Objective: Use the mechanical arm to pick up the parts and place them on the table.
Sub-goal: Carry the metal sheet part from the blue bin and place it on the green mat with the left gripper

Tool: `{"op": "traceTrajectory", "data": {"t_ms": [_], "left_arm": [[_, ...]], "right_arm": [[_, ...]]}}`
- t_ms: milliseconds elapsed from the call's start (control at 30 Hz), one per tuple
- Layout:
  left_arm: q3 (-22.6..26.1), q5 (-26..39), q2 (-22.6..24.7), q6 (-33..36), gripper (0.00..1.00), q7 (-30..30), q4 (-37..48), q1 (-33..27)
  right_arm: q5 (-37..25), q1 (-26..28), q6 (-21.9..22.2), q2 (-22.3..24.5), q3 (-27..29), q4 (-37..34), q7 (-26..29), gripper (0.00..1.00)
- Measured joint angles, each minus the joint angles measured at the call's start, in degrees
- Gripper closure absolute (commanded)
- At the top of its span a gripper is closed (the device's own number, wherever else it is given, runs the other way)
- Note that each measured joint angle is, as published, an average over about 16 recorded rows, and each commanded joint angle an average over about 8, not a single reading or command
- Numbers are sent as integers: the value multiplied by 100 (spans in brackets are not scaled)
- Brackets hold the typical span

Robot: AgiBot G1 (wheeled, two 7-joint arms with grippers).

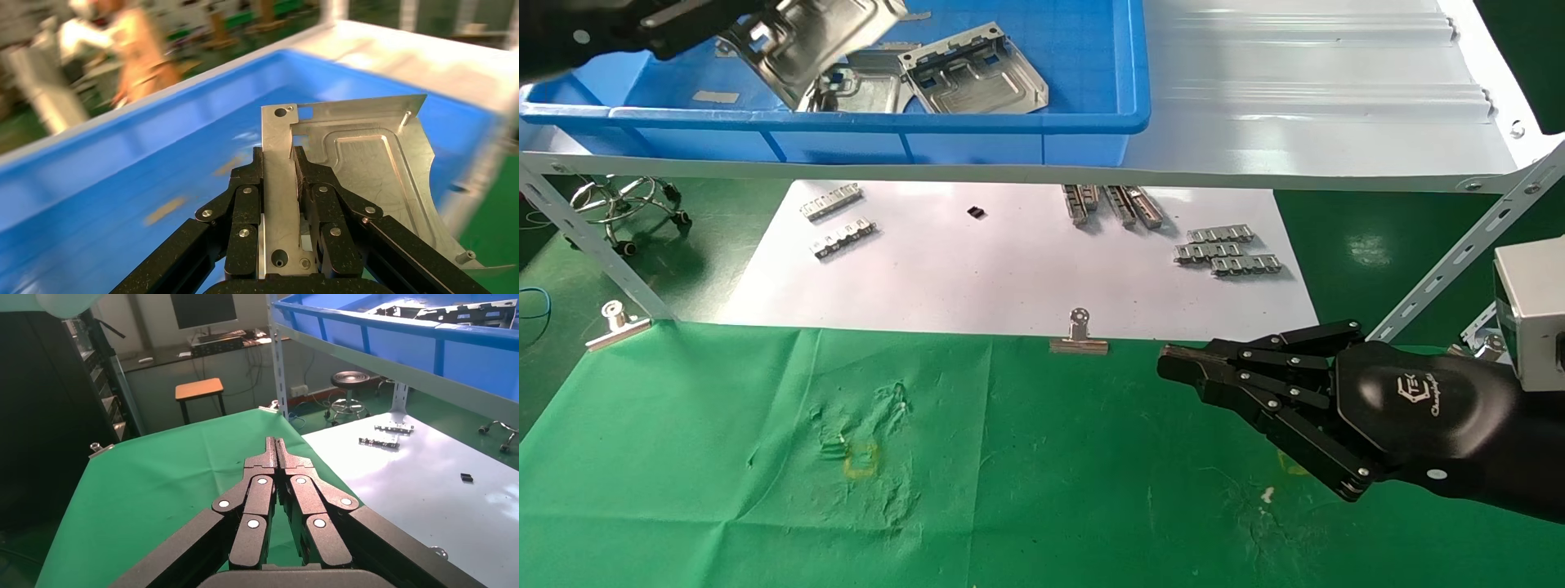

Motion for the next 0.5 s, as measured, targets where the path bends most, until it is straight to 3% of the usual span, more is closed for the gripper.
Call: {"op": "traceTrajectory", "data": {"t_ms": [233, 500], "left_arm": [[13, -372, -84, 1120, 100, 818, -203, 148], [502, -723, -309, 1749, 100, 1608, -705, 410]], "right_arm": [[0, 0, 0, 0, 0, 0, 0, 100], [0, 0, 0, 0, 0, 0, 0, 100]]}}
